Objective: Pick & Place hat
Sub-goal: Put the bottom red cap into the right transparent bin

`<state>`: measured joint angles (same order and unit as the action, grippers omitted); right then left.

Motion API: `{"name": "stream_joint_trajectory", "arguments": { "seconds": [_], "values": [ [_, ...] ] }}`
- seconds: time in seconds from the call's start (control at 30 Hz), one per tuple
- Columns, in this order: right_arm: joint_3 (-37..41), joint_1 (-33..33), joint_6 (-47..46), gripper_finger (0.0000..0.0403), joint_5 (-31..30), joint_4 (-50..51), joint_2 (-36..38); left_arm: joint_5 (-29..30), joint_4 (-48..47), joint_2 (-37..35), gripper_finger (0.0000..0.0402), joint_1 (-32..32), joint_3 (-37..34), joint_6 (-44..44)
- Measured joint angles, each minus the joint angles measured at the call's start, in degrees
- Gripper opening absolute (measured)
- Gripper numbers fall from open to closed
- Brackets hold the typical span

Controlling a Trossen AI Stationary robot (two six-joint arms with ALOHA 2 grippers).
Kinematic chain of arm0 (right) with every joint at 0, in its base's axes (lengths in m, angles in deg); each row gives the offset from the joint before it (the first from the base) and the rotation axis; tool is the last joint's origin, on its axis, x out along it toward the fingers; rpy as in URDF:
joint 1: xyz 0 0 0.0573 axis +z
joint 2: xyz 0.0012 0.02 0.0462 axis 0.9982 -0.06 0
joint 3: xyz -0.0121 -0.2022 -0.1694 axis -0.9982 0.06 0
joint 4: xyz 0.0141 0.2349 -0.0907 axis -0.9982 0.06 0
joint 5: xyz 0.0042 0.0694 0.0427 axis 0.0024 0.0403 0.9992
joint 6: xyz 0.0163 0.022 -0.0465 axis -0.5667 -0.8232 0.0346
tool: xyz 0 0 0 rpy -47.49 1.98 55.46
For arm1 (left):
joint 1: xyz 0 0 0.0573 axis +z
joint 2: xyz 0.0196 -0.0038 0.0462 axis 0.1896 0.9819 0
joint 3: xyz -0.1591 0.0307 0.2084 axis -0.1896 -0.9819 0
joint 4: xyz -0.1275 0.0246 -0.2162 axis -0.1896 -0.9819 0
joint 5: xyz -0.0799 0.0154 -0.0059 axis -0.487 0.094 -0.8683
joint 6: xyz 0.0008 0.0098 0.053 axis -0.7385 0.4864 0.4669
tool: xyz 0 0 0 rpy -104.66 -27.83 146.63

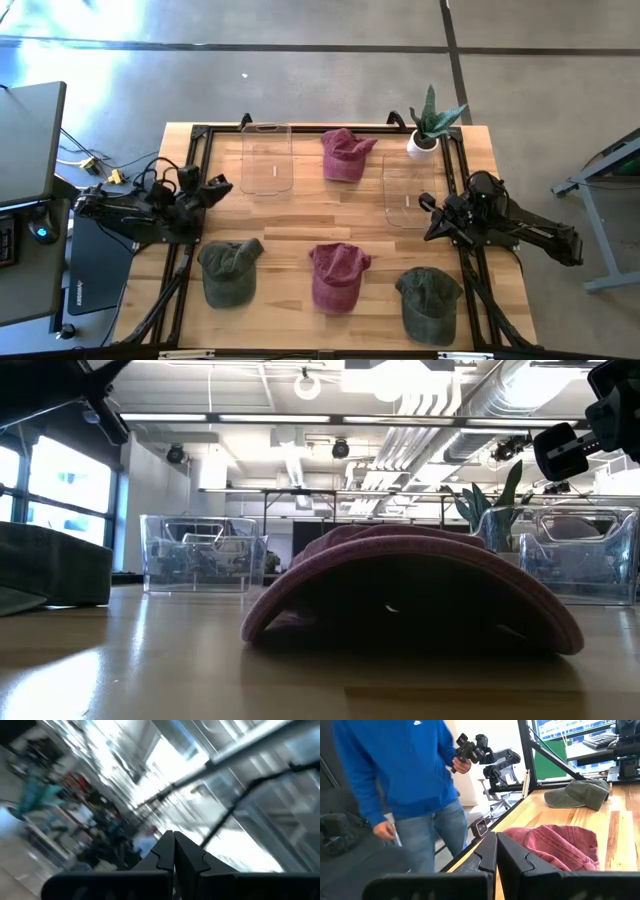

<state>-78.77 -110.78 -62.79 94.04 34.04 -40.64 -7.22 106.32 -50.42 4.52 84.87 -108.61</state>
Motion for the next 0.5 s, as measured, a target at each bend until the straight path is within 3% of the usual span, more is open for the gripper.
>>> {"name": "stream_joint_trajectory", "arguments": {
  "seconds": [0.13,0.23,0.37,0.5],
  "values": [
    [0.0,0.0,0.0,0.0006,0.0,0.0,0.0,3.6,-0.6,1.4,0.0001,0.0,0.4,0.2],
    [0.0,0.0,0.0,0.0007,0.0,0.0,0.0,2.5,-6.9,8.1,0.0,-0.7,5.1,-0.5],
    [0.0,0.0,0.0,0.0005,0.0,0.0,0.0,5.1,-20.3,25.0,0.0,-3.3,18.5,2.8],
    [0.0,0.0,0.0,0.0006,0.0,0.0,0.0,4.4,-38.4,44.9,0.0,-6.4,36.8,4.0]
  ]
}}
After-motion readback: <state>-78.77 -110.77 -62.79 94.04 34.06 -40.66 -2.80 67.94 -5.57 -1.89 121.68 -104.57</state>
